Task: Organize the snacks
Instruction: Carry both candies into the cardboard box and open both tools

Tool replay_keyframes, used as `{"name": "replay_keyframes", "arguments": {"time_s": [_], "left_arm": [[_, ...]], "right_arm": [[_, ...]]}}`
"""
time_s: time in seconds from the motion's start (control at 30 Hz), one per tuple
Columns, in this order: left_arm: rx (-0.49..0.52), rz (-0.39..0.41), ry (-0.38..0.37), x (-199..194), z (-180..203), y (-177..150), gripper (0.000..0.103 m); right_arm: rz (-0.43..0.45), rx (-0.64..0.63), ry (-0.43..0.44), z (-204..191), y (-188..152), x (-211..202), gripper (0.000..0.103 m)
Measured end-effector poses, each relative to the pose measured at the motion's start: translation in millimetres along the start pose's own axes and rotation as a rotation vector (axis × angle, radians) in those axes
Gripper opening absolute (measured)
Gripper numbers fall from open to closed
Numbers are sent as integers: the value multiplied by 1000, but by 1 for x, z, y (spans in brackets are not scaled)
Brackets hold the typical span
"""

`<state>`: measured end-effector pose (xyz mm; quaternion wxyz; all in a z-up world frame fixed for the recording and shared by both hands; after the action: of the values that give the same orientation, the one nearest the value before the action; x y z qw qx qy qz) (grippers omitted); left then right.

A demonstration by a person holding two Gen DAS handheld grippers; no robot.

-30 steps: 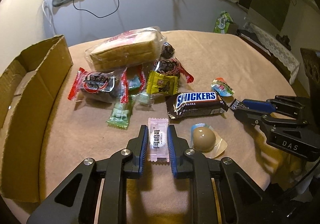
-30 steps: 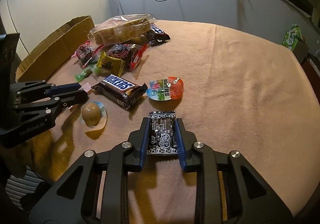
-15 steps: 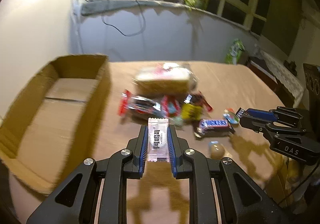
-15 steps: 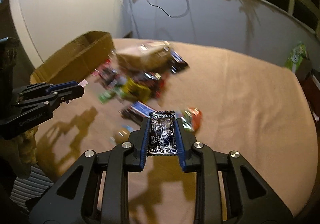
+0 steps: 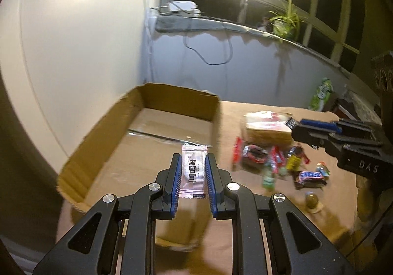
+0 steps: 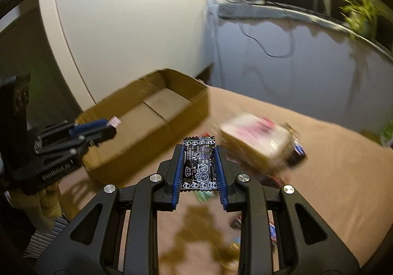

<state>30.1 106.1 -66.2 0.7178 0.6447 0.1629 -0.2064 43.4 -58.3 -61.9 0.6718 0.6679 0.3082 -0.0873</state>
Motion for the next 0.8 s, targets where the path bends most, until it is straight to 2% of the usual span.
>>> {"name": "replay_keyframes", "arguments": {"time_s": [0.27, 0.47, 0.8], "left_arm": [[-33, -8, 51, 5, -31, -2, 18], [-51, -8, 58, 7, -43, -5, 18], [-46, -13, 70, 8, -44, -3, 19]], "right_arm": [[-6, -43, 70, -37, 32, 51, 26], [-51, -68, 92, -55, 35, 89, 26], [-74, -87, 118, -66, 35, 107, 26]]}}
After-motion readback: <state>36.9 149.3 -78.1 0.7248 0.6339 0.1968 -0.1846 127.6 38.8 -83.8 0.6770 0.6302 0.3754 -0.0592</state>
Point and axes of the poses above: each gripper's, at about its wrist camera, not at the fingertips, and x roughly the way its jaws point, z to its right, y to its top, the point moved 2 cm from there along x, roughly the way its jaws point, and after that the axes turned 9 degrees about z, right-handed, at the moved point
